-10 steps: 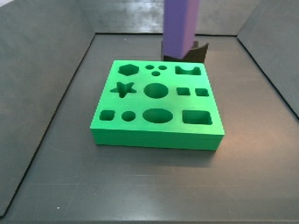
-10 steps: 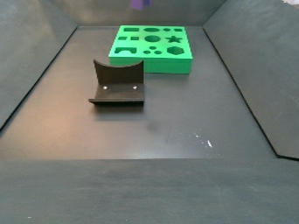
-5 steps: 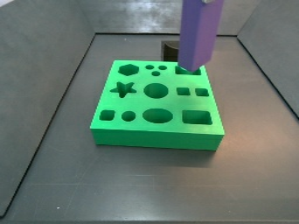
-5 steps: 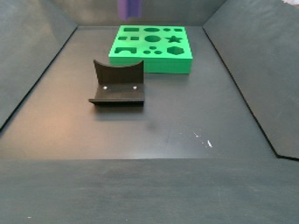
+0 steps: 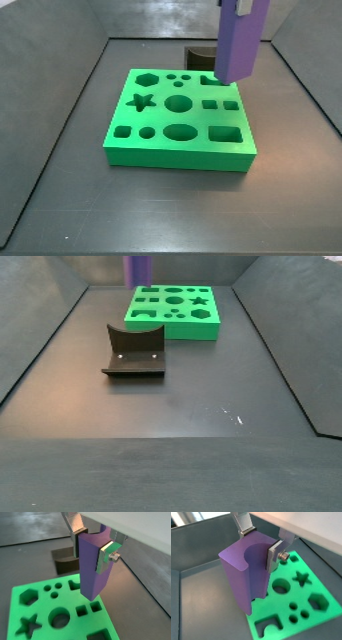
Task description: Insert the arch object.
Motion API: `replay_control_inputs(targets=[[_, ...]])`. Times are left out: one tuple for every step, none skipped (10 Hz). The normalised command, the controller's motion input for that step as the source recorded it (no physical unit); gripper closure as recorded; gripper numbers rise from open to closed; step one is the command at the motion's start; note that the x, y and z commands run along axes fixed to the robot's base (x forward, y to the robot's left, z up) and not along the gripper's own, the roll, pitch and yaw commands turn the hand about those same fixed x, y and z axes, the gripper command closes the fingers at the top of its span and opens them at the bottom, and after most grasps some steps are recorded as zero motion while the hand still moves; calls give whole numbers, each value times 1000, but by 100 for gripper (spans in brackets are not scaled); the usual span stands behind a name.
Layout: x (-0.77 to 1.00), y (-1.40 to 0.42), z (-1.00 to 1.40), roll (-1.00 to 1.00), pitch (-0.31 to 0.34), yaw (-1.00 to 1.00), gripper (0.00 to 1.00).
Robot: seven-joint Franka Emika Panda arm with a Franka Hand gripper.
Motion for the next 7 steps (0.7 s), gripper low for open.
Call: replay_control_inputs(targets=[[329,206,-203,9,0,-829,100],[200,154,-91,0,0,-909,100],[186,151,-80,0,0,-911,100],[169,166,-109,3,0,-889,100],[20,234,-89,17,13,-800,100],[0,354,-100,36,109,-640,100],[-191,651,-97,23,159,-306,100]])
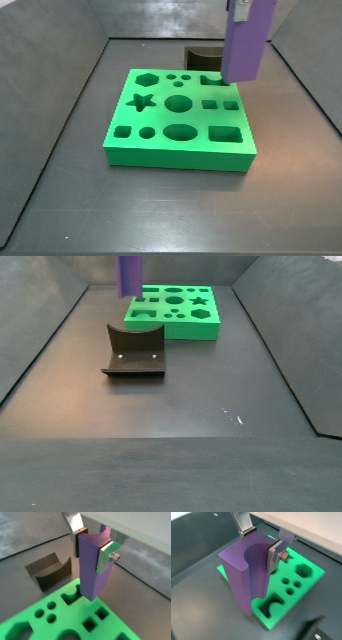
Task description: Insert the arch object.
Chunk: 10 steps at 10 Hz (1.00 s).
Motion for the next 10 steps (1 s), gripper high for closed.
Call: replay_control_inputs(targets=[[-206,600,-134,74,233,-263,100],[-203,429,-103,56,257,-420,100],[-3,180,-134,57,179,-709,100],[-66,0,-123,14,90,-269,100],[-171,0,-54,0,0,-226,100],[-114,0,-174,0,37,-171,100],[0,-143,-257,-39,0,-34,100],[-23,-117,-57,-176,0,126,100],[-40,-20,-20,-83,0,103,100],[-140,137,-151,-77,0,26,100]])
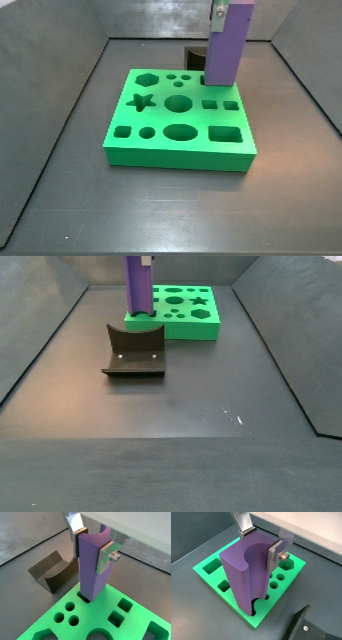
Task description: Insert the arch object.
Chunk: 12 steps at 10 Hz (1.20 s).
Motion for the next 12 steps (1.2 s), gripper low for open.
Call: replay_control_inputs(targets=[[-300,180,-111,-120,0,0,100],[-254,74,-14,-113,0,0,100],[-154,51,-86,-147,0,0,100],[0,0,-209,-197,0,0,100],[46,0,-363,-103,0,0,100],[54,34,-374,-136,0,0,100],[11,14,-286,-114,0,0,100],[0,34,-266,-131,-3,0,100],[0,31,-220,-111,0,0,100],[40,20,-246,-91,0,0,100],[83,26,-311,-99,0,0,100],[51,20,-254,-51,0,0,100]])
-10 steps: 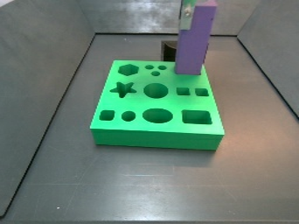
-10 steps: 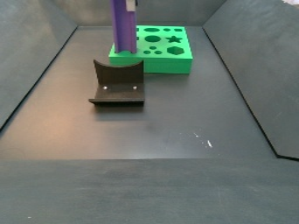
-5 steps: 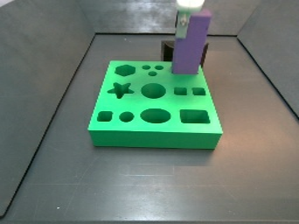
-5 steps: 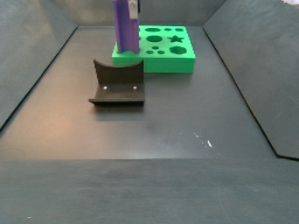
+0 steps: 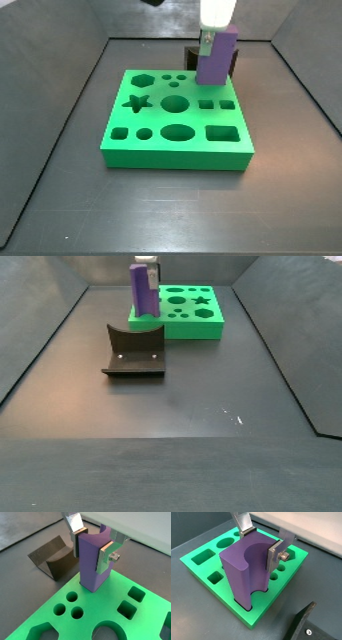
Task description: Insert the arch object.
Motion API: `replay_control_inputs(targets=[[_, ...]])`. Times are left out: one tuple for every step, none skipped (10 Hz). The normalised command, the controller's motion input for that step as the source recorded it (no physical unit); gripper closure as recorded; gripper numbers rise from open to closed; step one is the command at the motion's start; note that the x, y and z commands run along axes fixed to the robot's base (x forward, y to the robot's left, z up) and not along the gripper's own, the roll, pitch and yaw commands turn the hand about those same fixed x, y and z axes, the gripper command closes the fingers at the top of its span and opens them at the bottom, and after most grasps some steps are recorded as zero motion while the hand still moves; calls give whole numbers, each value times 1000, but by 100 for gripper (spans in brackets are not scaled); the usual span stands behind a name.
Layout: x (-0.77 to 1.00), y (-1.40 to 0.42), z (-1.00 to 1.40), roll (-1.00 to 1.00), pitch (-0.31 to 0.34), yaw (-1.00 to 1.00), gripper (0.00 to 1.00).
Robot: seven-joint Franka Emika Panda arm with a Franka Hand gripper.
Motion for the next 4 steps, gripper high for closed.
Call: replay_control_inputs(targets=[[51,14,-251,-40,0,0,100],[57,29,-169,-26,3,0,100],[29,43,0,-43,53,-23,100],[0,0,0,0,0,0,100]])
